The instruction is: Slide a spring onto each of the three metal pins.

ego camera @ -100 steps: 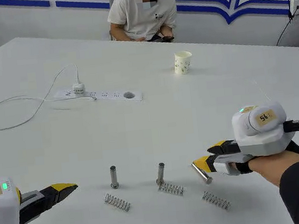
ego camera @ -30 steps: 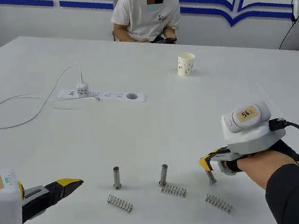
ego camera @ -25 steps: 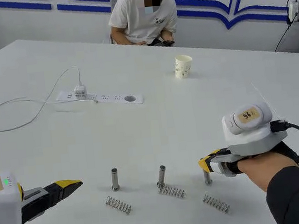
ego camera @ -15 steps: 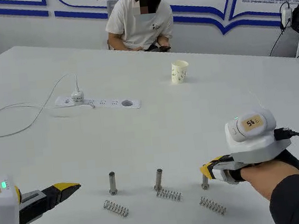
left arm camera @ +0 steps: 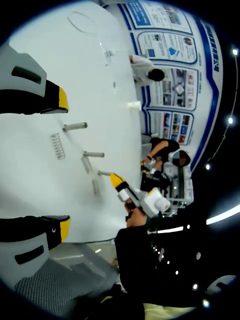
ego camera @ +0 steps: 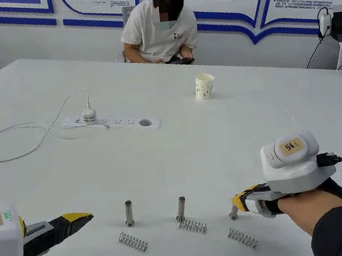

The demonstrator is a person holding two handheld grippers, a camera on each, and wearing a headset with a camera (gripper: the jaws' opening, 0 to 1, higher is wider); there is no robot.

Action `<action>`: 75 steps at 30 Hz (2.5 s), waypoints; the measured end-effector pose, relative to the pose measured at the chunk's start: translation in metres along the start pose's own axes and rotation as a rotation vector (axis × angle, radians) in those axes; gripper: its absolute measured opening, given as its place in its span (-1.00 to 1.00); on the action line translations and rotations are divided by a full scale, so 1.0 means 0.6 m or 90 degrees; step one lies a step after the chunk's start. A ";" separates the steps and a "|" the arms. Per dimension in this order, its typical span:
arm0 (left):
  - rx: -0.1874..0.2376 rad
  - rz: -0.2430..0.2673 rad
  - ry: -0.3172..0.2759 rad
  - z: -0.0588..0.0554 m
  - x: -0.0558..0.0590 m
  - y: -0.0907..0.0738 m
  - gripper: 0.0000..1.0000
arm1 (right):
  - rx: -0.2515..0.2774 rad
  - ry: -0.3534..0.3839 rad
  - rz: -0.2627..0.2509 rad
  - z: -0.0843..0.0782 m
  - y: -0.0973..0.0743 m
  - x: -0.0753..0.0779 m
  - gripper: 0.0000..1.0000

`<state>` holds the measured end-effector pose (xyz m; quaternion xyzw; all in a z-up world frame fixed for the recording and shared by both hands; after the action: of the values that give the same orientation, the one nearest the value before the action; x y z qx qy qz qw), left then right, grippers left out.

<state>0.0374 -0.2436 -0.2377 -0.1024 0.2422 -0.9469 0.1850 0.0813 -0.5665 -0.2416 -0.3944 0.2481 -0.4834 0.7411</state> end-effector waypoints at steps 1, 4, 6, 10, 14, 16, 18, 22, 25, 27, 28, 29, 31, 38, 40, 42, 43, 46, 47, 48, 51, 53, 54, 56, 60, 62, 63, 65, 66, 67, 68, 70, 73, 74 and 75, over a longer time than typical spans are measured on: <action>0.000 0.000 0.000 0.000 0.000 0.000 0.70 | 0.002 -0.002 0.001 0.000 -0.001 -0.001 -0.81; 0.000 0.000 0.000 0.000 0.000 -0.001 0.70 | 0.008 -0.005 0.002 0.003 -0.002 -0.002 -0.78; -0.001 -0.001 0.001 0.000 0.000 0.000 0.70 | 0.008 -0.009 0.000 0.003 -0.002 -0.002 -0.77; -0.001 -0.002 0.002 0.000 0.000 0.000 0.70 | 0.014 -0.007 0.000 0.002 -0.006 -0.003 -0.74; -0.002 -0.003 0.002 -0.001 0.000 0.001 0.70 | 0.028 -0.002 -0.002 0.000 -0.017 -0.001 -0.70; -0.003 -0.005 0.003 0.000 0.001 0.002 0.70 | 0.032 -0.005 -0.005 -0.003 -0.022 -0.001 -0.69; -0.003 -0.005 0.005 0.000 0.002 0.003 0.70 | 0.035 -0.006 -0.004 -0.006 -0.026 -0.001 -0.68; -0.004 -0.006 0.005 0.000 0.002 0.003 0.70 | 0.036 -0.014 -0.003 -0.017 -0.033 -0.001 -0.67; -0.004 -0.007 0.005 -0.001 0.002 0.003 0.70 | 0.035 -0.022 -0.002 -0.024 -0.038 0.000 -0.66; -0.005 -0.007 0.005 -0.001 0.002 0.003 0.70 | 0.035 -0.028 0.003 -0.029 -0.041 -0.001 -0.66; -0.006 -0.008 0.005 -0.001 0.003 0.004 0.70 | 0.034 -0.029 0.005 -0.031 -0.042 -0.001 -0.66; -0.006 -0.008 0.006 -0.001 0.003 0.004 0.70 | 0.034 -0.033 0.008 -0.034 -0.042 0.000 -0.66; -0.007 -0.008 0.006 -0.001 0.003 0.004 0.70 | 0.032 -0.042 0.018 -0.039 -0.043 -0.001 -0.66; -0.007 -0.007 0.005 -0.001 0.002 0.004 0.70 | 0.007 -0.095 0.061 -0.062 -0.038 -0.002 -0.66; -0.008 -0.007 0.005 -0.001 0.002 0.004 0.70 | 0.004 -0.101 0.065 -0.067 -0.037 0.001 -0.66; -0.008 -0.007 0.006 -0.001 0.003 0.004 0.70 | -0.003 -0.110 0.080 -0.075 -0.036 0.001 -0.66; -0.009 -0.007 0.006 -0.001 0.003 0.004 0.70 | -0.007 -0.118 0.086 -0.080 -0.035 0.001 -0.66; -0.010 -0.007 0.006 0.000 0.003 0.004 0.70 | -0.018 -0.131 0.101 -0.091 -0.030 0.000 -0.66; -0.010 -0.007 0.006 0.000 0.003 0.004 0.70 | -0.022 -0.137 0.105 -0.094 -0.028 0.000 -0.66; -0.010 -0.007 0.007 0.000 0.003 0.004 0.70 | -0.025 -0.142 0.109 -0.097 -0.027 0.000 -0.66; -0.012 -0.008 0.007 0.000 0.005 0.004 0.70 | -0.031 -0.158 0.125 -0.106 -0.023 -0.003 -0.66; -0.013 -0.008 0.007 0.000 0.005 0.004 0.70 | -0.031 -0.167 0.129 -0.108 -0.021 -0.004 -0.66; -0.014 -0.007 0.008 0.000 0.005 0.003 0.69 | -0.032 -0.173 0.132 -0.109 -0.020 -0.004 -0.66; -0.015 -0.008 0.008 0.000 0.005 0.003 0.69 | -0.035 -0.177 0.133 -0.111 -0.016 -0.004 -0.67; -0.018 -0.007 0.009 0.001 0.006 0.002 0.69 | -0.041 -0.190 0.135 -0.114 -0.012 -0.004 -0.67; -0.019 -0.006 0.008 0.001 0.007 0.001 0.69 | -0.040 -0.198 0.137 -0.116 -0.010 -0.004 -0.68; -0.021 -0.006 0.008 0.000 0.007 0.001 0.69 | -0.041 -0.198 0.137 -0.117 -0.008 -0.004 -0.69; -0.022 -0.005 0.008 0.000 0.007 0.000 0.68 | -0.040 -0.200 0.136 -0.118 -0.006 -0.003 -0.70; -0.023 -0.005 0.008 0.000 0.008 0.000 0.68 | -0.038 -0.196 0.138 -0.119 -0.004 -0.002 -0.70; -0.024 -0.004 0.008 0.000 0.008 0.000 0.68 | -0.039 -0.196 0.137 -0.120 -0.003 -0.002 -0.71; -0.025 -0.004 0.008 0.000 0.008 0.000 0.68 | -0.041 -0.198 0.136 -0.122 -0.001 -0.001 -0.71; -0.025 -0.003 0.007 0.000 0.008 0.000 0.68 | -0.039 -0.197 0.138 -0.123 -0.001 -0.001 -0.72; -0.028 -0.002 0.006 0.000 0.008 0.000 0.68 | -0.032 -0.193 0.142 -0.124 0.000 -0.002 -0.73; -0.028 -0.003 0.006 0.000 0.008 0.000 0.68 | -0.030 -0.193 0.142 -0.123 0.001 -0.002 -0.73; -0.029 -0.003 0.006 0.000 0.009 0.000 0.68 | -0.030 -0.194 0.141 -0.123 0.001 -0.002 -0.74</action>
<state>0.0327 -0.2455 -0.2373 -0.1027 0.2642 -0.9420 0.1793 0.0256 -0.5908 -0.2840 -0.4505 0.1856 -0.3278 0.8094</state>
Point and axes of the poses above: the centre of the closed fingertips' face, and the gripper's own axes: y roughly forward along the fingers, x roughly to its right, z roughly out of its top, the point moved 9 cm from there along -y, roughly backward along the fingers, and after that the axes turned 11 degrees about -x, right-handed, at the moved point
